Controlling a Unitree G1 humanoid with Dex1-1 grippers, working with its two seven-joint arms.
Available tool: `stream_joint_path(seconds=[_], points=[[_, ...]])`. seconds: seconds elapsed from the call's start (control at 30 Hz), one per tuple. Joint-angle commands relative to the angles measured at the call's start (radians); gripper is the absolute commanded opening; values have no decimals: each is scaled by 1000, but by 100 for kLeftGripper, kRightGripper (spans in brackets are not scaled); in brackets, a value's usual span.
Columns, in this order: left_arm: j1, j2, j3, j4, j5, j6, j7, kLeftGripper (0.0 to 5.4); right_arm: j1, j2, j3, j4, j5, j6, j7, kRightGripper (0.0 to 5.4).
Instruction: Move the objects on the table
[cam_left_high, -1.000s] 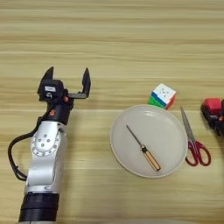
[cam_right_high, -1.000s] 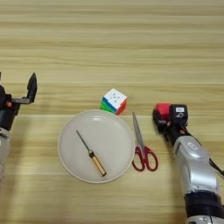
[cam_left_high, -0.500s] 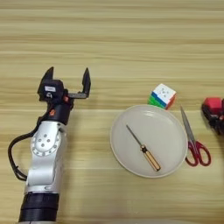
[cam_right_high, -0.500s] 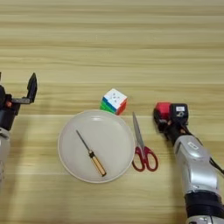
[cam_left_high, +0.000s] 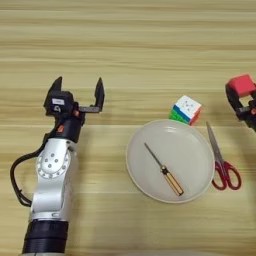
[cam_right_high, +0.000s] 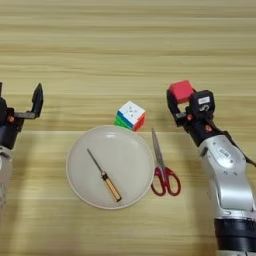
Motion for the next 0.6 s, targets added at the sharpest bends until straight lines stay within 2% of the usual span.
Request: stream_joint_path(seconds=[0.03, 0.13, 0.3, 0.4, 0.6], points=[[-13, -8, -6, 9, 5, -2, 7, 540, 41, -23, 68, -161, 47, 47, 81, 231], [-12, -10, -6, 9, 5, -4, 8, 540, 76, -45, 111, -264, 103, 95, 148, 231], [-11, -13, -7, 9, 7, -6, 9, 540, 115, -82, 138, -338, 190, 192, 218, 231], [-10, -14, -9, 9, 8, -8, 10, 540, 130, -107, 155, -326, 192, 231, 241, 231], [-9, -15, -10, 9, 10, -11, 13, 540, 147, -132, 196, -263, 146, 276, 244, 231]])
